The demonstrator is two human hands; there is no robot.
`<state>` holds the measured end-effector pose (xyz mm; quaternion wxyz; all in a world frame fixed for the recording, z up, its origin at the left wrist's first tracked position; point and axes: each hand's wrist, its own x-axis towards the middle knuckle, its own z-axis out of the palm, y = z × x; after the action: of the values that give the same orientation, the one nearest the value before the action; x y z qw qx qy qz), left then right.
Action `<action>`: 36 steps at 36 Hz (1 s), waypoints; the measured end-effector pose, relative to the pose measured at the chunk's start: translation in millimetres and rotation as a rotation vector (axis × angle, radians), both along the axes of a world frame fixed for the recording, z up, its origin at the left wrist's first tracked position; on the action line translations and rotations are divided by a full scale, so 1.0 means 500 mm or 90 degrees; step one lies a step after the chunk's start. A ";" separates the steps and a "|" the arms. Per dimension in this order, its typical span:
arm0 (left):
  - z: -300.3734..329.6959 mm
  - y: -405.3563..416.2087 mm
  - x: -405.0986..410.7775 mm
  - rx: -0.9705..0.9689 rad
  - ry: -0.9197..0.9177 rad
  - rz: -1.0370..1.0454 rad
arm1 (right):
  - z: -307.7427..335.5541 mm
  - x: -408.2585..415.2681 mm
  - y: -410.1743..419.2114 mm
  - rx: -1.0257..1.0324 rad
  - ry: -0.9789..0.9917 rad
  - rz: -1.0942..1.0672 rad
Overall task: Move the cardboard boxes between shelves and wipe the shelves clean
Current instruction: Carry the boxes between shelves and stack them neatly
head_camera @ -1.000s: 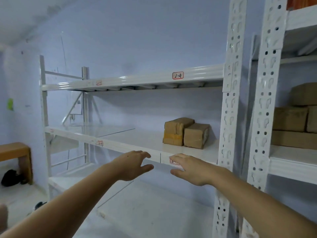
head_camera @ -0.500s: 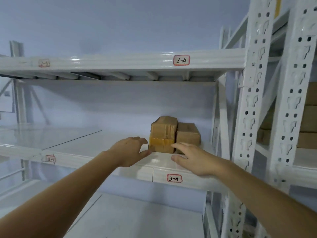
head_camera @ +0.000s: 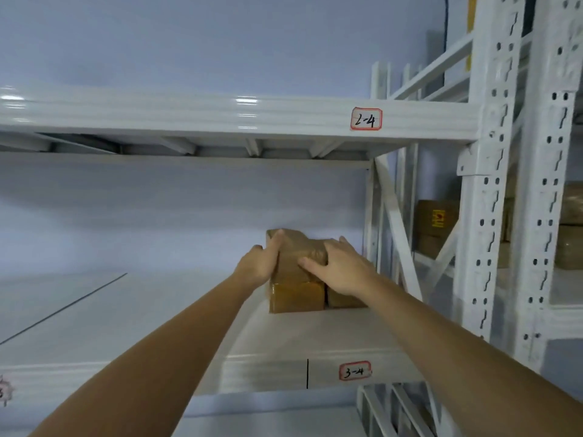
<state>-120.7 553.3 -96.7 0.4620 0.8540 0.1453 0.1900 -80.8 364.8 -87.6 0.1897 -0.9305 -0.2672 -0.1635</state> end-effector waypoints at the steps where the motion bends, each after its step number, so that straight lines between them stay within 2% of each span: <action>1: -0.005 0.000 0.015 -0.056 0.000 -0.021 | 0.001 0.007 0.010 -0.023 0.000 -0.018; 4: -0.023 -0.002 0.052 -0.199 -0.024 -0.077 | -0.004 0.027 0.039 -0.025 -0.006 -0.039; 7: -0.033 0.000 0.061 -0.293 -0.043 -0.089 | -0.004 0.016 0.058 0.034 0.013 -0.031; 11: -0.031 0.011 0.042 -0.337 -0.066 -0.089 | -0.004 0.006 0.083 0.147 0.050 0.020; 15: -0.048 0.048 0.060 -0.387 -0.110 -0.067 | -0.003 -0.006 0.114 0.192 0.052 0.037; 19: -0.026 0.060 0.027 -0.399 -0.165 -0.035 | 0.013 -0.040 0.130 0.318 0.080 0.115; 24: 0.013 0.041 -0.078 -0.425 -0.239 -0.030 | 0.018 -0.059 0.150 0.571 0.204 0.207; 26: 0.021 0.028 -0.118 -0.412 -0.262 -0.017 | 0.016 -0.064 0.153 0.631 0.237 0.217; 31: 0.011 0.012 -0.163 -0.356 -0.287 0.008 | 0.000 -0.102 0.160 0.680 0.416 0.245; 36: -0.009 -0.007 -0.208 -0.309 -0.334 0.010 | -0.021 -0.149 0.156 0.665 0.430 0.280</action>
<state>-224.8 549.7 -101.2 0.6716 0.6401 0.0693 0.3666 -155.3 442.7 -97.9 0.7187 -0.6399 -0.2623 0.0720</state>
